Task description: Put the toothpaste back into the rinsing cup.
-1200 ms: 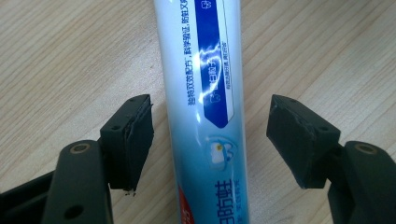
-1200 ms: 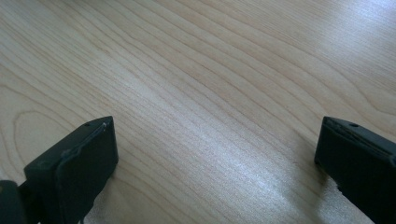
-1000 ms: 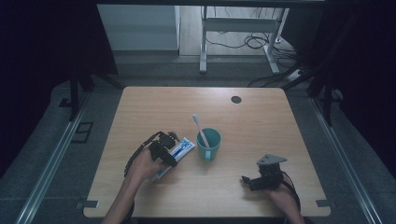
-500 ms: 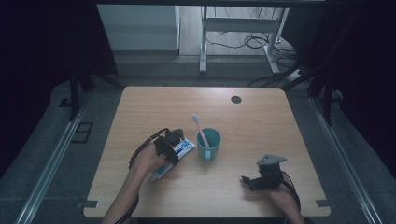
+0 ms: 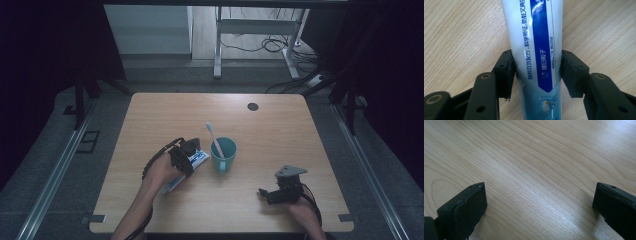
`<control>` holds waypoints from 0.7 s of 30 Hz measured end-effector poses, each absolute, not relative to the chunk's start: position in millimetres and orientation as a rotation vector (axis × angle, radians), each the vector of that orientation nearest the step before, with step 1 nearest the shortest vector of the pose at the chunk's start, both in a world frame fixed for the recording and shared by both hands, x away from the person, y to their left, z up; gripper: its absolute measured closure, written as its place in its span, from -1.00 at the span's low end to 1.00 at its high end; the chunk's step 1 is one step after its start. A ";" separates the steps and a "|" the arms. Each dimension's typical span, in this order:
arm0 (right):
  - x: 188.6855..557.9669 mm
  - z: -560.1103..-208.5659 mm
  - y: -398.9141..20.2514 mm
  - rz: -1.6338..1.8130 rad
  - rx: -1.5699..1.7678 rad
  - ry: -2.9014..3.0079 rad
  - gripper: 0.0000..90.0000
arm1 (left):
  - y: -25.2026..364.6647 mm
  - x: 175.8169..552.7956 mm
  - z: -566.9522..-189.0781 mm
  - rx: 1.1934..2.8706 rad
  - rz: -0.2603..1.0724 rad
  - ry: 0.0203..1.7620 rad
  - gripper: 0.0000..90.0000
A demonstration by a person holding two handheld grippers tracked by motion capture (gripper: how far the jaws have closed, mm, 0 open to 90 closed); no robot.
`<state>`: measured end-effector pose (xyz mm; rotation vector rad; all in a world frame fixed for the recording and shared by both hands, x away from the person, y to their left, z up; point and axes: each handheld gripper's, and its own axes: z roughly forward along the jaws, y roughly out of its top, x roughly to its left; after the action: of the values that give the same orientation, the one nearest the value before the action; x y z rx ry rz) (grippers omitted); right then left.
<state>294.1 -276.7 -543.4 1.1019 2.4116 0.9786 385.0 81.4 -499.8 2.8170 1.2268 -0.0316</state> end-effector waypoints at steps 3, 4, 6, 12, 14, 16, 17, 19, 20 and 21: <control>294.1 -543.4 -276.7 0.979 1.102 2.412 -1.00 | 82.4 385.4 -499.2 2.815 -0.044 1.225 0.14; 294.1 -543.4 -276.7 0.979 1.102 2.411 -1.00 | 82.5 385.3 -498.8 2.811 -0.049 1.224 0.18; 294.1 -543.4 -276.7 0.979 1.101 2.411 -1.00 | 83.1 385.1 -496.8 2.811 -0.049 1.217 0.28; 294.1 -543.4 -276.7 0.979 1.101 2.411 -1.00 | 85.2 384.6 -492.7 2.813 -0.059 1.198 0.48; 294.1 -543.3 -276.7 0.979 1.102 2.412 -1.00 | 87.6 384.9 -491.8 2.803 -0.070 1.189 0.54; 294.1 -543.3 -276.7 0.979 1.101 2.412 -1.00 | 89.7 384.6 -491.7 2.786 -0.082 1.189 0.55; 294.1 -543.3 -276.7 0.979 1.101 2.412 -1.00 | 89.7 384.6 -491.7 2.786 -0.082 1.189 0.56; 294.1 -543.3 -276.7 0.979 1.102 2.412 -1.00 | 93.6 383.9 -491.8 2.749 -0.100 1.196 0.57; 294.1 -543.4 -276.7 0.979 1.102 2.412 -1.00 | 95.1 383.9 -491.6 2.746 -0.107 1.190 0.58; 294.1 -543.3 -276.7 0.979 1.101 2.412 -1.00 | 95.8 383.3 -491.7 2.735 -0.110 1.194 0.58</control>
<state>294.1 -276.7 -543.3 1.1012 2.4116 0.9785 383.3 95.8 -491.7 2.7347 1.1937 -0.1101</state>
